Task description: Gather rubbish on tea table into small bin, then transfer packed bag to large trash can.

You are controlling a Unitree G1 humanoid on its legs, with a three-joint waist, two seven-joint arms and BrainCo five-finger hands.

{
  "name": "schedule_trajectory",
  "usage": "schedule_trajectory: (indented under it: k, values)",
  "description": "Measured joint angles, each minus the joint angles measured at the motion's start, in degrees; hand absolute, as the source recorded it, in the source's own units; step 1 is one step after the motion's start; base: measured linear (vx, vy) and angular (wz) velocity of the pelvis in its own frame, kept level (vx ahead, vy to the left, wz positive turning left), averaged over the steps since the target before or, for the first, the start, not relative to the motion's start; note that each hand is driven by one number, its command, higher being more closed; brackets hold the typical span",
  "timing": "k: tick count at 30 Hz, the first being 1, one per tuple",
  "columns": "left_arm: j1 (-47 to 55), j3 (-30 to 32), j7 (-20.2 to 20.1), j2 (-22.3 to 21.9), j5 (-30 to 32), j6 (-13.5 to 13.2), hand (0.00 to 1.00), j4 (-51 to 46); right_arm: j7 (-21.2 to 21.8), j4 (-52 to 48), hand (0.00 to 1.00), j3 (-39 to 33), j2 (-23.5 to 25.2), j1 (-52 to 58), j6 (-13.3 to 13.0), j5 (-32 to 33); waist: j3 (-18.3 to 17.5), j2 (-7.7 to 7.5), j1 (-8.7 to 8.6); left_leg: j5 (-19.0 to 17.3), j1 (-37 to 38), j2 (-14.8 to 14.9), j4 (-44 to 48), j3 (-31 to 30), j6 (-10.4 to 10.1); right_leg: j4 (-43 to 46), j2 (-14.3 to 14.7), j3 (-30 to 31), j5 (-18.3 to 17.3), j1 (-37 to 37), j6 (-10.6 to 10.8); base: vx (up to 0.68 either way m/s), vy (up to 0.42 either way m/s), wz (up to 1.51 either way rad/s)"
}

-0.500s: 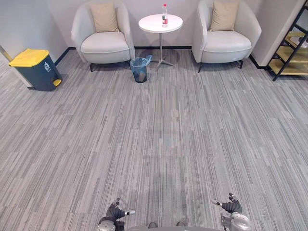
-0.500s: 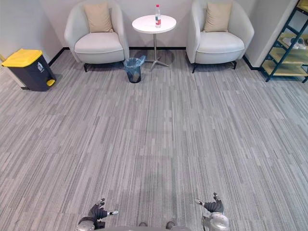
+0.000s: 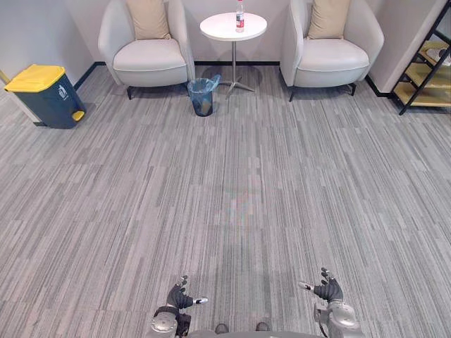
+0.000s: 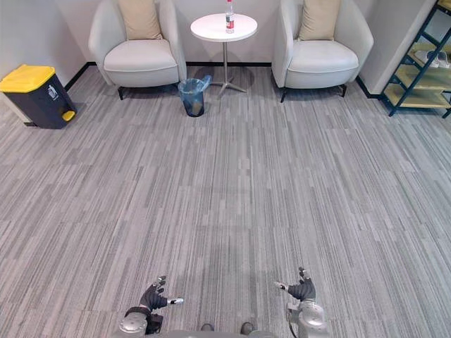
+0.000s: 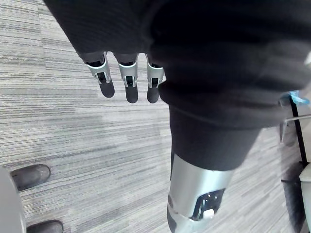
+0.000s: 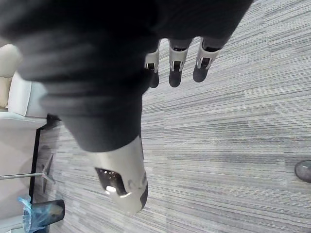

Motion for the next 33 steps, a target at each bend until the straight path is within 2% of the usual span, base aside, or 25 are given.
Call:
schedule_trajectory:
  k: [8, 14, 17, 19, 21, 23, 25, 26, 28, 31, 32, 33]
  values:
    - [1.5, 0.0, 0.0, 0.0, -0.1, 0.0, 0.00, -0.7, -0.1, -0.1, 0.00, 1.6, 0.0, 1.0, 0.0, 0.0, -0.5, 0.00, 0.04, -0.8, -1.0, 0.1, 1.0, 0.7, 0.7, 0.0, 0.1, 0.7, 0.0, -1.2, 0.0, -0.03, -0.009, -0.04]
    - [2.4, 0.8, 0.1, 0.2, -0.8, 0.0, 0.00, -2.9, -0.2, -2.1, 0.00, 0.9, -0.1, 0.7, 0.1, 0.0, -0.5, 0.41, 0.10, -4.5, -5.6, 0.7, 6.6, 3.5, 1.4, 0.8, 0.2, 3.4, 0.0, -4.1, 0.4, 0.04, 0.014, -0.26]
    - [2.5, 1.3, 0.3, 0.3, -1.1, 0.0, 0.00, -4.0, -0.3, -2.1, 0.00, 0.6, -0.6, -0.6, 0.1, 0.0, -0.2, 1.00, 0.21, -6.5, -7.2, 1.0, 9.5, 5.0, 1.7, 3.5, 0.2, 4.6, -1.1, -6.2, 1.8, 0.07, 0.041, -0.26]
    - [2.4, 1.4, 0.3, 0.3, -2.1, -0.1, 0.00, -5.3, -0.4, -2.2, 0.00, 0.6, -1.1, -1.2, 0.1, 0.0, 0.3, 1.68, 0.27, -7.7, -7.6, 1.2, 11.0, 5.8, 1.9, 7.8, 0.1, 4.7, -2.9, -8.2, 2.8, 0.06, 0.072, -0.23]
    - [2.4, 2.5, 0.4, 0.4, -2.2, -0.1, 0.00, -6.3, -0.6, -2.2, 0.00, 0.6, -1.2, -1.5, 0.1, 0.0, 0.6, 1.81, 0.23, -9.4, -7.4, 0.6, 12.7, 6.0, 2.7, 19.6, -0.9, 4.2, -7.9, -12.9, 4.5, 0.05, 0.088, -0.01]
    - [2.3, 3.0, 0.5, 1.0, -2.6, -0.1, 0.00, -6.5, -0.7, -2.2, 0.00, 0.6, -1.1, -1.3, 0.1, 0.0, 1.2, 1.71, 0.23, -10.2, -6.4, 0.1, 12.9, 5.9, 3.4, 31.2, -2.1, 2.7, -9.5, -17.7, 6.1, 0.06, 0.079, 0.07]
    - [2.0, 3.0, 0.6, 2.3, -3.1, -0.1, 0.00, -6.6, -1.0, -2.2, 0.00, 0.7, -0.8, -1.2, 0.2, 0.0, 3.0, 0.86, 0.14, -11.6, -3.7, -0.9, 12.7, 5.0, 4.3, 43.9, -4.7, -0.5, -11.3, -22.4, 6.0, 0.09, 0.052, 0.14]
    - [2.1, 3.1, 0.8, 2.6, -3.3, -0.1, 0.00, -6.6, -1.2, -2.2, 0.00, 0.7, -0.8, -1.1, 0.2, 0.0, 3.3, 0.79, 0.19, -12.2, -3.1, -1.0, 12.7, 4.8, 4.4, 45.3, -5.3, -1.5, -11.9, -23.2, 5.7, 0.13, 0.017, 0.20]
    - [2.1, 3.6, 1.6, 2.8, -3.4, 0.0, 0.00, -6.6, -1.3, -2.2, 0.00, 0.7, -1.0, -1.1, 0.2, 0.0, 3.8, 0.68, -0.08, -13.2, -1.1, -0.9, 12.1, 3.5, 4.0, 43.4, -7.2, -6.5, -13.3, -26.1, 5.2, 0.19, -0.006, 0.25]
    - [0.6, 3.9, 1.7, 2.6, -4.5, 0.0, 0.00, -6.9, -1.3, -2.2, 0.00, 0.7, -1.5, -1.8, 0.2, 0.0, 4.8, 1.78, -0.55, -13.9, 0.7, 1.5, 11.2, 1.8, 2.5, 34.4, -6.3, -10.8, -11.8, -29.4, 3.5, 0.35, -0.071, 0.35]
    - [0.3, 4.2, 1.7, 2.6, -4.7, 0.0, 0.00, -7.2, -1.3, -2.2, 0.00, 0.7, -1.7, -2.0, 0.2, 0.0, 5.3, 1.83, -0.91, -14.2, 1.6, 2.2, 10.7, 1.1, 1.5, 30.7, -5.4, -11.2, -9.5, -30.1, 2.7, 0.33, -0.109, 0.44]
    - [0.2, 4.5, 1.7, 2.7, -4.9, -0.1, 0.00, -7.4, -1.3, -2.2, 0.00, 0.8, -1.7, -1.8, 0.2, 0.0, 5.1, 1.18, -1.45, -15.0, 2.6, 2.5, 10.8, -0.1, -0.2, 25.7, -5.1, -10.7, -4.7, -29.9, 1.0, 0.58, -0.210, 0.54]
